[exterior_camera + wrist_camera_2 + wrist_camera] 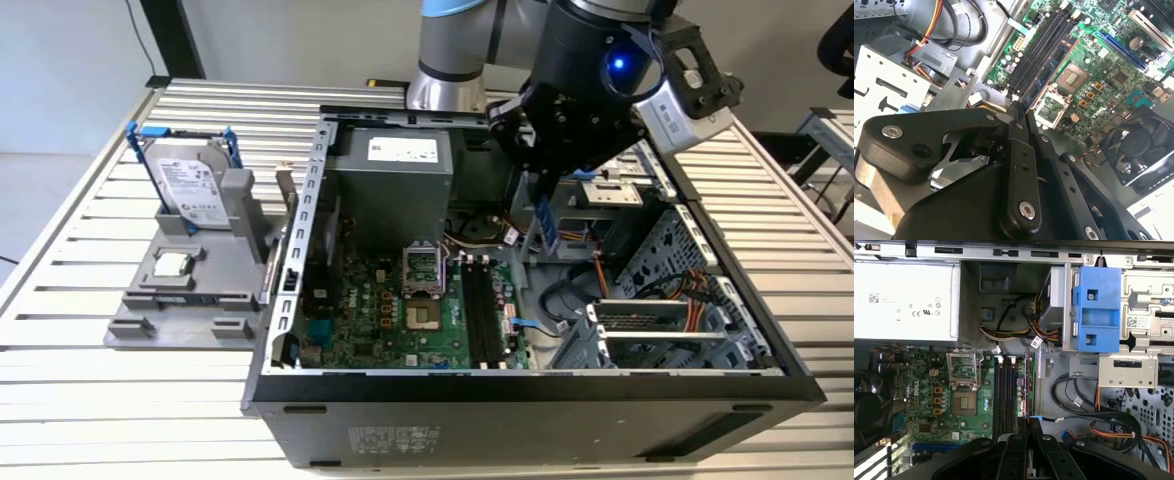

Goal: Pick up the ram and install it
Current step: 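Insert the ram into the slot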

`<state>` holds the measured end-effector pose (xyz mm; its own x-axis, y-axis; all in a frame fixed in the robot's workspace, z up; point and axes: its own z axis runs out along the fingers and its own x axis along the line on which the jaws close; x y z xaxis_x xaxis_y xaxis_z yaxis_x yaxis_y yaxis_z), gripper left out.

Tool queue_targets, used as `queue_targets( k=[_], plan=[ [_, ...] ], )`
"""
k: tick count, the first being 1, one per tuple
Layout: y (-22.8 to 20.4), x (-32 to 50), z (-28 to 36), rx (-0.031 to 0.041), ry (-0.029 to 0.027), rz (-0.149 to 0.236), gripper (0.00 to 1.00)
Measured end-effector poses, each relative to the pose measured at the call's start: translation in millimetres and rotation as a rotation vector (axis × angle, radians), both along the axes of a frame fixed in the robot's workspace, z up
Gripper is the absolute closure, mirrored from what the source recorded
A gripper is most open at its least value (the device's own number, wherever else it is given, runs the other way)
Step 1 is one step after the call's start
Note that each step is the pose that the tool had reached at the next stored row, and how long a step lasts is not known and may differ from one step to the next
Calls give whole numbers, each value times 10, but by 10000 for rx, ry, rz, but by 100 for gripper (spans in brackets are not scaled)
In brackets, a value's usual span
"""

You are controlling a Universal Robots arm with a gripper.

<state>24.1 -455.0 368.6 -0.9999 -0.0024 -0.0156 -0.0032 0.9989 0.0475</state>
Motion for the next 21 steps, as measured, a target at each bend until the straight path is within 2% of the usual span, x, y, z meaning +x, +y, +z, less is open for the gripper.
queue_targets(
  k=[21],
  plan=[
    [0,0,-96,0,0,-150,100]
  ],
)
